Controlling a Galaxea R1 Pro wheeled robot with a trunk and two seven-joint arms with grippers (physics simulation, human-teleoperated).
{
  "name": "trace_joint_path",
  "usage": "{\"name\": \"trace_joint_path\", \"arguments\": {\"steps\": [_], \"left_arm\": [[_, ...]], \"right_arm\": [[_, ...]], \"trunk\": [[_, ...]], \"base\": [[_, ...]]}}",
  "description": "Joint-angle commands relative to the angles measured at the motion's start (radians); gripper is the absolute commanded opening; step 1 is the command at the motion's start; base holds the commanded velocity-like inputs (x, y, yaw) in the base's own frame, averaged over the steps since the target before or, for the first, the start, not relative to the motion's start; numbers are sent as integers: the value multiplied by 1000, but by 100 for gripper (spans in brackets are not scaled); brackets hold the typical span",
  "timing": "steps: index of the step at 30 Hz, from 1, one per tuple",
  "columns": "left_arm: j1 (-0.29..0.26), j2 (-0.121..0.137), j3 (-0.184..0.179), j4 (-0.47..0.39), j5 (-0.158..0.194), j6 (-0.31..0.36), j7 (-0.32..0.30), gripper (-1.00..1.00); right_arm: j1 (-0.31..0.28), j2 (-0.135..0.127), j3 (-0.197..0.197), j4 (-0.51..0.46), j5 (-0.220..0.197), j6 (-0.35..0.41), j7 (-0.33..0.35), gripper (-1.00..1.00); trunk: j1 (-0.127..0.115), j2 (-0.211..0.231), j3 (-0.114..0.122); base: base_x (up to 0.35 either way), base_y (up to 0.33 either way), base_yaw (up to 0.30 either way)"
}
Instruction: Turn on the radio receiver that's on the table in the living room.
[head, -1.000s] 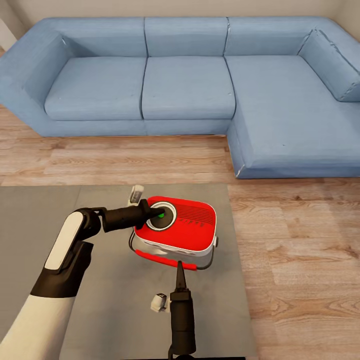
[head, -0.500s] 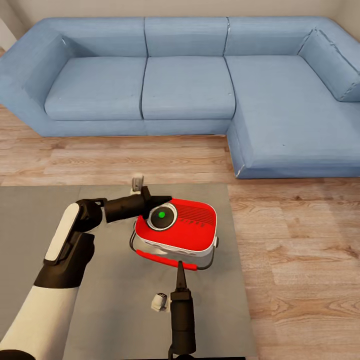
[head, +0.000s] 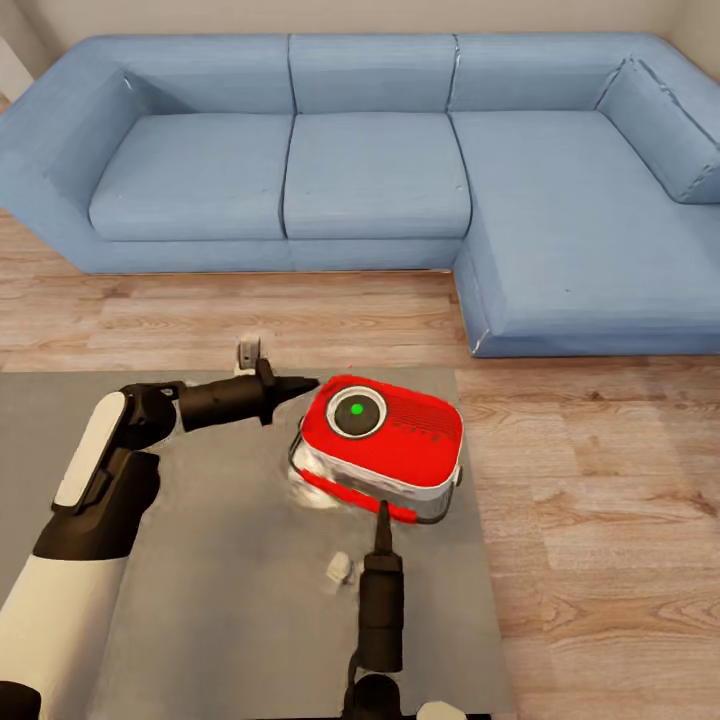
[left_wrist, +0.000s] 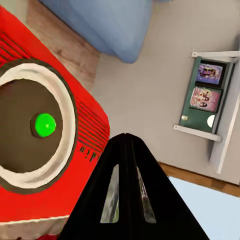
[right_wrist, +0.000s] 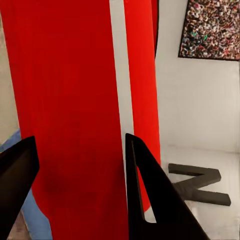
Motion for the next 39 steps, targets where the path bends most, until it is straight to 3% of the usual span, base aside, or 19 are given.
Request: {"name": "trace_joint_path", "arguments": {"steps": [1,3,4,5,7,9,11,13,14,15,16,17,19,21,25,29,35,39], "left_arm": [[0,59,3,3,19,-1,0,-100],[0,196,23,7,65,-1,-6,-100],[0,263,44,8,98,-2,-16,-100],[0,346,70,8,145,-1,-33,-100],[0,410,86,9,181,0,-45,-100],[0,438,89,10,191,2,-47,-100],[0,443,69,14,158,1,-45,-100],[0,441,-18,22,44,0,-44,-100],[0,440,-43,23,8,0,-45,-100],[0,439,-73,26,-38,-1,-45,-100],[0,438,-89,28,-61,-1,-45,-100],[0,434,-105,32,-84,-1,-45,-100],[0,429,-124,42,-105,-1,-45,-100],[0,426,-139,49,-111,-2,-45,-100],[0,419,-179,55,-118,-7,-43,-100],[0,388,-191,56,-122,-8,-38,-100],[0,331,-193,56,-169,-9,-37,-100],[0,325,-192,57,-173,-8,-37,-100]], "right_arm": [[0,-3,-49,-42,10,-3,13,-100],[0,-5,-146,-133,10,-18,80,-100],[0,-6,-190,-184,13,-21,136,-100],[0,-5,-247,-267,22,-23,236,-100],[0,-1,-312,-361,39,-19,374,-100],[-9,4,-382,-421,52,-9,499,-100],[-40,22,-478,-467,57,2,646,-100],[-99,59,-627,-493,56,26,906,-100],[-125,69,-681,-498,55,26,1005,-100],[-171,80,-760,-502,53,26,1172,-100],[-206,83,-813,-503,52,26,1293,-100],[-255,84,-890,-504,52,26,1483,-100],[-312,79,-970,-505,59,26,1739,-100],[-330,78,-992,-507,64,26,1829,-100],[-339,76,-984,-508,65,26,1884,-100],[-340,75,-976,-508,63,26,1892,-100],[-339,59,-926,-497,58,26,1893,-100],[-339,52,-920,-496,55,26,1894,-100]], "trunk": [[0,0,0],[0,0,0],[0,0,0],[0,0,0],[0,0,0],[0,0,0],[0,0,0],[0,0,0],[0,0,0],[0,0,0],[0,0,0],[0,0,0],[0,0,0],[0,0,0],[0,0,0],[0,0,0],[0,0,0],[0,0,0]], "base": [[0,0,0],[0,0,0],[0,0,0],[0,0,0],[0,0,0],[0,0,0],[0,0,0],[0,0,0],[0,0,0],[0,0,0],[0,0,0],[0,0,0],[0,0,0],[0,0,0],[0,0,0],[0,0,0],[0,0,0],[0,0,0]]}}
